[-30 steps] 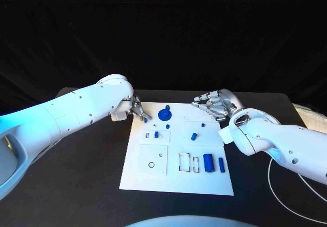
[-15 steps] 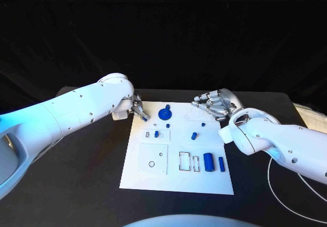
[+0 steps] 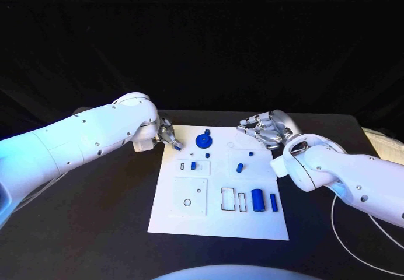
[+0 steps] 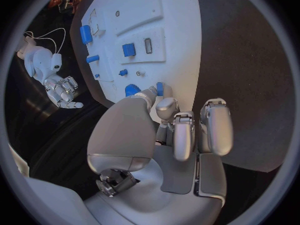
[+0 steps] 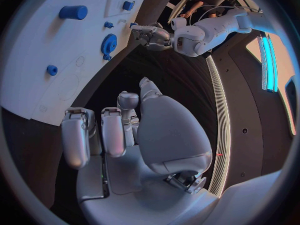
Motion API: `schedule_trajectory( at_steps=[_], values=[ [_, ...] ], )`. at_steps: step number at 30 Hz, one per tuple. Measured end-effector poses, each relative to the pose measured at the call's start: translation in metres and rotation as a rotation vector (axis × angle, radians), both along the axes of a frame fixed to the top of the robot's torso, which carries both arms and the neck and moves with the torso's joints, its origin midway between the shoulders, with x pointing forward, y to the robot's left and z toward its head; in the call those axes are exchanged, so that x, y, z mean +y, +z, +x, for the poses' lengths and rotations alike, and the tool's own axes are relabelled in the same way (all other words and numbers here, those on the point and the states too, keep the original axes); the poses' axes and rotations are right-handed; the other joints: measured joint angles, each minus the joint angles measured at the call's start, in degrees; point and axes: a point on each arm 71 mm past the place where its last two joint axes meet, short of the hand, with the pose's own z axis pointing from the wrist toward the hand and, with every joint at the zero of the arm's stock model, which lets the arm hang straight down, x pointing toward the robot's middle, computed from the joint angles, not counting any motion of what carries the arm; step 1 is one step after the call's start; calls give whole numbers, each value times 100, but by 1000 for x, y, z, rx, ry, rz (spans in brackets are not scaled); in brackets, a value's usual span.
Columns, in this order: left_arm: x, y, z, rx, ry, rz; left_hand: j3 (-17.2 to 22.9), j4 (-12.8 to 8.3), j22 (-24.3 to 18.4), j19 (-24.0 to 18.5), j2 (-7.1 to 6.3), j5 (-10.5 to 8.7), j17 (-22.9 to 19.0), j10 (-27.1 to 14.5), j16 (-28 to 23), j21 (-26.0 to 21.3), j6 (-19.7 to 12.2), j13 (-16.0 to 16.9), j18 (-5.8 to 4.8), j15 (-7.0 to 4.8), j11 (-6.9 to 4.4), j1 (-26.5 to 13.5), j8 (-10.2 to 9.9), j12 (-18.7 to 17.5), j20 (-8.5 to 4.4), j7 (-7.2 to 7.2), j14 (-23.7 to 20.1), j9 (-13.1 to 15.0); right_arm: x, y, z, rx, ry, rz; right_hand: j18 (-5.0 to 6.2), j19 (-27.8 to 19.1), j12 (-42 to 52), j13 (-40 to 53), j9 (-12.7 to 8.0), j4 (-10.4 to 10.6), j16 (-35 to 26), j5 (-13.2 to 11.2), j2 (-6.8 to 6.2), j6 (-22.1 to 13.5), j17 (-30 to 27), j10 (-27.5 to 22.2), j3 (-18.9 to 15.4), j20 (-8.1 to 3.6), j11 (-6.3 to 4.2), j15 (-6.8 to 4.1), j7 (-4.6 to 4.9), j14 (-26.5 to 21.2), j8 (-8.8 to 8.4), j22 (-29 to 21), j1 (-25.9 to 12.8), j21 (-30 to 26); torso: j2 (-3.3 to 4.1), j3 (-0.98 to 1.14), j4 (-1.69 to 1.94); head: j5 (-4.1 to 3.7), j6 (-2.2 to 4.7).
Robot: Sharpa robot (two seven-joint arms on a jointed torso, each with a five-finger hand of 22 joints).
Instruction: Assemble the parts on the task board
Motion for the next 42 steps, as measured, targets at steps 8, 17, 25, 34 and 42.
schedule_trajectory(
  at_steps=[8, 17, 25, 34, 42],
  values=[
    [-2, 1, -20, -29, 0, -68, 219, -80, 4, 0, -75, -1, -1, 52, 0, 0, -7, 51, 0, 0, -11, -75, 48, 53, 0, 9, 0, 13, -1, -1, 0, 3, -1, -2, 0, 0, 0, 0, 0, 0, 0, 23, 0, 0, 0, 0, 0, 0, 0, 0, 0, 0, 0, 0, 0, 0, -1, -1, 7, 18, 10],
    [-6, -19, -44, -43, -5, -106, 277, -93, 4, 0, -105, -16, -1, 52, 0, 0, -11, 59, 0, 0, -11, -106, 71, 85, 0, 15, 0, 36, -2, -4, -1, 13, -3, -2, 0, 0, 0, 0, 0, 0, 0, 23, 0, 0, 0, 0, 0, 0, 0, 0, 0, 0, 0, -1, 0, 0, -19, -5, 31, 23, -18],
    [-8, -25, -52, -63, -24, -93, 344, -111, 4, 0, -156, -17, -1, 52, 0, 0, -16, 59, -1, 0, -11, -158, 72, 85, 0, 22, 0, 36, -3, -6, -1, 24, -5, 2, 0, 0, 0, 1, 0, 0, 0, 23, 0, 0, 1, 0, 0, 0, 0, 0, 0, 0, 0, -1, 0, 0, -22, -8, 34, 19, -27],
    [-7, -26, -55, -62, -52, -56, 375, -110, 3, 0, -171, -29, -2, 51, 0, 0, 5, 41, 0, 0, -10, -173, 93, 85, 0, 19, 0, 31, -4, -8, -1, 30, -4, 3, 0, 0, 0, 1, 0, 0, 0, 23, 0, 0, 1, 0, 0, 0, 0, 0, 0, 0, 0, -1, 0, 0, -21, -4, 41, 4, -50],
    [-9, -26, -56, -54, -80, -29, 436, -172, 3, -1, -225, -43, -2, 51, 0, 0, 6, 41, 0, 0, -10, -226, 93, 85, 1, 19, 0, 36, -4, -8, -2, 33, -3, 3, 0, 0, 0, 1, 0, 0, 0, 44, 0, 0, 1, 0, 0, 0, 0, 0, 0, 0, 0, -2, 0, 0, -21, -4, 40, 23, -70]
  ],
)
